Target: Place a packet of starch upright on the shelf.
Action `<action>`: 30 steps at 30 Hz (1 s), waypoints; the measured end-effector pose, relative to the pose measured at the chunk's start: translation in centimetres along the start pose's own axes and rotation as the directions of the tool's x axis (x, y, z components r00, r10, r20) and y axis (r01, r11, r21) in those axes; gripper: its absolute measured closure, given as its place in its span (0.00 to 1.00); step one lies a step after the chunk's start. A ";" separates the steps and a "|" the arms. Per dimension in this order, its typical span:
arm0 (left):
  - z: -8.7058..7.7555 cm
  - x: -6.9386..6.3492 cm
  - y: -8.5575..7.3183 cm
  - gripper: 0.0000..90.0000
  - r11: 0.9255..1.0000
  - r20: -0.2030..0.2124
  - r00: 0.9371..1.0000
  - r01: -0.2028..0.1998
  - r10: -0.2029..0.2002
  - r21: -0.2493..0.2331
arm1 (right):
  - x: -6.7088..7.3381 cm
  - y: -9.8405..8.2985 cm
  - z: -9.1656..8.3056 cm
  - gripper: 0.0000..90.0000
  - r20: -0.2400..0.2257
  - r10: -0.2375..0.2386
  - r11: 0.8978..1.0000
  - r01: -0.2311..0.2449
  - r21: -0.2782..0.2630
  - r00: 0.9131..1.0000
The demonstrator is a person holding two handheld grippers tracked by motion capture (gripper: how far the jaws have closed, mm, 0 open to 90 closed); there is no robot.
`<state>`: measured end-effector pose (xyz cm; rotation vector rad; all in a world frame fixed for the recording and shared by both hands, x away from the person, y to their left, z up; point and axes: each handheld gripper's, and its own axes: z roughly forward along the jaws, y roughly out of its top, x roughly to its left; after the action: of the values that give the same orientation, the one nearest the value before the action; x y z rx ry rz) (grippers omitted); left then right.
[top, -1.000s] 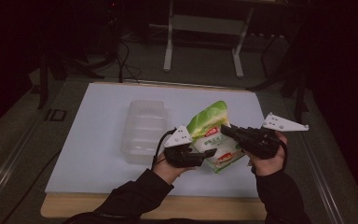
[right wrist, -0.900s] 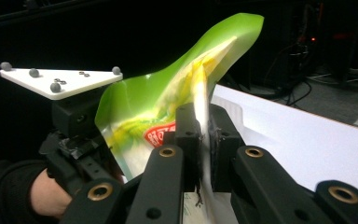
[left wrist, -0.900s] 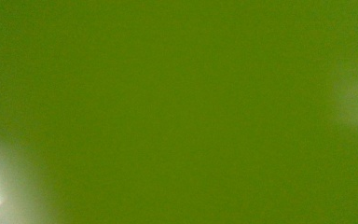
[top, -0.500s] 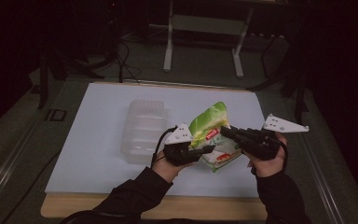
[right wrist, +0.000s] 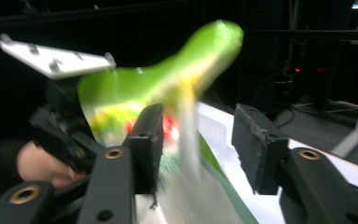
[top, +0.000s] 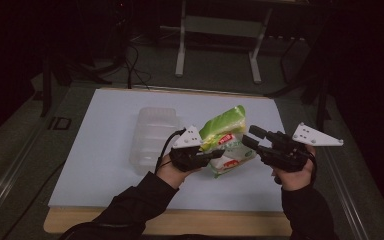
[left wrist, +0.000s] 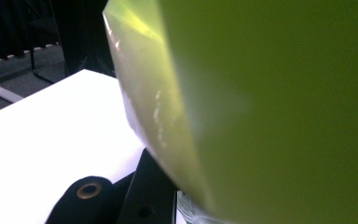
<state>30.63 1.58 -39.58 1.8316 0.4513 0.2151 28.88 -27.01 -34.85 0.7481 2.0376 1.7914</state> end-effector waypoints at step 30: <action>-9.1 8.3 4.1 0.90 0.997 -0.107 0.991 -0.078 0.078 0.008 | -3.1 -4.8 -3.0 0.16 0.009 0.114 0.993 -0.114 0.044 0.993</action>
<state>35.58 11.99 -33.58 1.8489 0.4548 0.3675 28.93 -31.58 -39.44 0.8986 2.0752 1.8068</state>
